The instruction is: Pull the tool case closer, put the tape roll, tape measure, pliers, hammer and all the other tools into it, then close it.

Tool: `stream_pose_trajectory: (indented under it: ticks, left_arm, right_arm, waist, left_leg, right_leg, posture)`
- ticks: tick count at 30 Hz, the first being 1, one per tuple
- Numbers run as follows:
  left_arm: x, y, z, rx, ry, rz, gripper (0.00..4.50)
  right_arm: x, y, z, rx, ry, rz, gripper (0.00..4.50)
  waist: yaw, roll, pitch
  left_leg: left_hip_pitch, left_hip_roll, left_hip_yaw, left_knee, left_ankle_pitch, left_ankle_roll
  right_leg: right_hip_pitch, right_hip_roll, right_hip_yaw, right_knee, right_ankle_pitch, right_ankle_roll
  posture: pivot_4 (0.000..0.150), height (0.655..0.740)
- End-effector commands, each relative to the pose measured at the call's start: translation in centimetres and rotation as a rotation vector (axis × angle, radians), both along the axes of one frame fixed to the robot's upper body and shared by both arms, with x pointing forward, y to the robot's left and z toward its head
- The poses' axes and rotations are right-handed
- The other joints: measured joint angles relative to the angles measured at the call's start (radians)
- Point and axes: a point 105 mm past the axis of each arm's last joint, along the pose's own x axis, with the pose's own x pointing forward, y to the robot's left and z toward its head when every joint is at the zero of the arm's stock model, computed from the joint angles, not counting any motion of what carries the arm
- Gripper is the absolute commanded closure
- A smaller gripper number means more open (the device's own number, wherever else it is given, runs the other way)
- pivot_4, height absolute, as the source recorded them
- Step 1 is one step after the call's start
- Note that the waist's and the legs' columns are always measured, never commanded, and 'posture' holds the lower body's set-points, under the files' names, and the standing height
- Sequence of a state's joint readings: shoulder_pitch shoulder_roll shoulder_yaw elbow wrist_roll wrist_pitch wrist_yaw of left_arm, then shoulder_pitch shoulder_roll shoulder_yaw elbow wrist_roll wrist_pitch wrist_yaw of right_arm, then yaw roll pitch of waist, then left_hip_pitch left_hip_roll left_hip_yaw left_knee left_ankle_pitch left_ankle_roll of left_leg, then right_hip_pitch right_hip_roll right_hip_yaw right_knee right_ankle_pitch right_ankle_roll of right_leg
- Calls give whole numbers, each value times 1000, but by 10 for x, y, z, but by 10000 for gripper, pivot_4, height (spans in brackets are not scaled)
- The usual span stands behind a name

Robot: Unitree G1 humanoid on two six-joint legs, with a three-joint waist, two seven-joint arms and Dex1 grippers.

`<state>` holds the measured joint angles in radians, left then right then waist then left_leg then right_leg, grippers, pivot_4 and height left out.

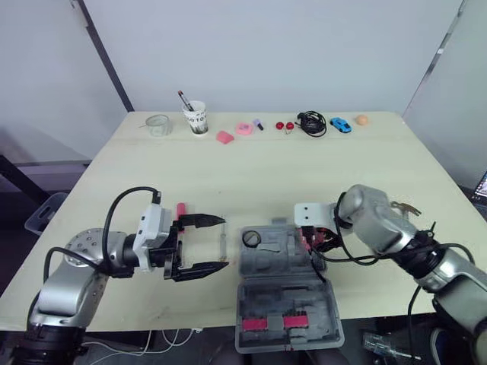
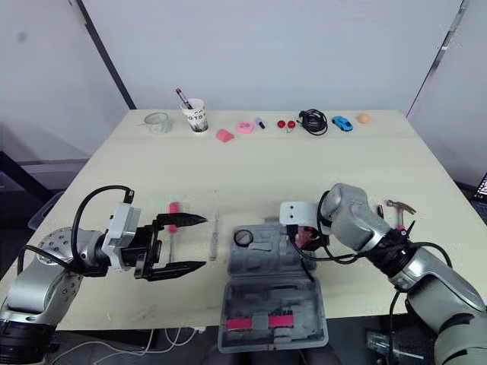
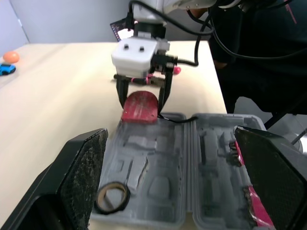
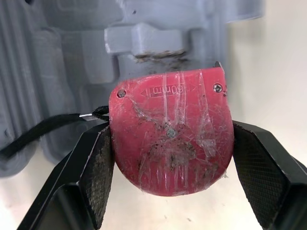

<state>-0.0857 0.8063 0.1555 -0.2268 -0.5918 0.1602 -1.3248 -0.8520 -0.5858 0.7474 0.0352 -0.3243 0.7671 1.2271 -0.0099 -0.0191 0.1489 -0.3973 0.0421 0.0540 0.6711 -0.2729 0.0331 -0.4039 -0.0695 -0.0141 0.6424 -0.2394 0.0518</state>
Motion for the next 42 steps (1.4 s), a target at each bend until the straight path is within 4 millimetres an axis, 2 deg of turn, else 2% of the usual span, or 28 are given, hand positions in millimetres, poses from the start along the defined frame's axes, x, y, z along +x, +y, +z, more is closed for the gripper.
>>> stream_pose_trajectory:
  ticks: [1,15,16,17,23,34,37,42]
  left_arm:
    - [1,2,10,-1,-55,13,0]
    - [0,2,9,3,-40,-4,0]
    - [0,2,9,5,-40,-3,0]
    - [1,3,9,6,-41,-2,0]
    - [0,2,8,6,-35,-3,0]
    - [-2,1,6,5,-32,-1,0]
    - [-2,1,5,2,-31,0,0]
    - [-5,1,5,-4,-31,2,0]
  right_arm:
    - [9,4,4,-9,-66,13,14120]
    - [8,9,-9,-15,-74,66,14120]
    - [8,9,-9,-13,-77,67,3931]
    - [8,9,-9,-15,-81,70,348]
    - [16,14,5,30,-129,47,348]
    - [-7,-11,38,117,-107,4,348]
    - [-4,-9,50,323,-142,-65,348]
    - [-9,-5,58,677,-126,-120,348]
  waist:
    - [-1,0,0]
    - [-3,0,0]
    - [-3,0,0]
    - [-3,0,0]
    - [-3,0,0]
    - [-1,0,0]
    - [-3,0,0]
    - [-1,0,0]
  left_leg:
    - [0,0,0,0,0,0]
    - [0,0,0,0,0,0]
    - [1,0,0,0,0,0]
    - [1,0,0,0,0,0]
    - [1,0,0,0,0,0]
    - [0,0,-1,0,0,0]
    - [0,0,-1,0,0,0]
    - [0,0,-1,-1,0,0]
  right_leg:
    - [0,0,0,0,0,0]
    - [0,0,0,0,0,0]
    - [0,0,0,0,0,0]
    - [0,0,0,0,0,0]
    - [0,0,0,0,0,0]
    - [0,0,-1,0,0,0]
    - [0,0,-1,0,0,0]
    - [0,0,-1,0,0,0]
  posture:
    - [1500,7400]
    - [1500,7400]
    - [1500,7400]
    - [1500,7400]
    - [1500,7400]
    - [1500,7400]
    - [1500,7400]
    - [1500,7400]
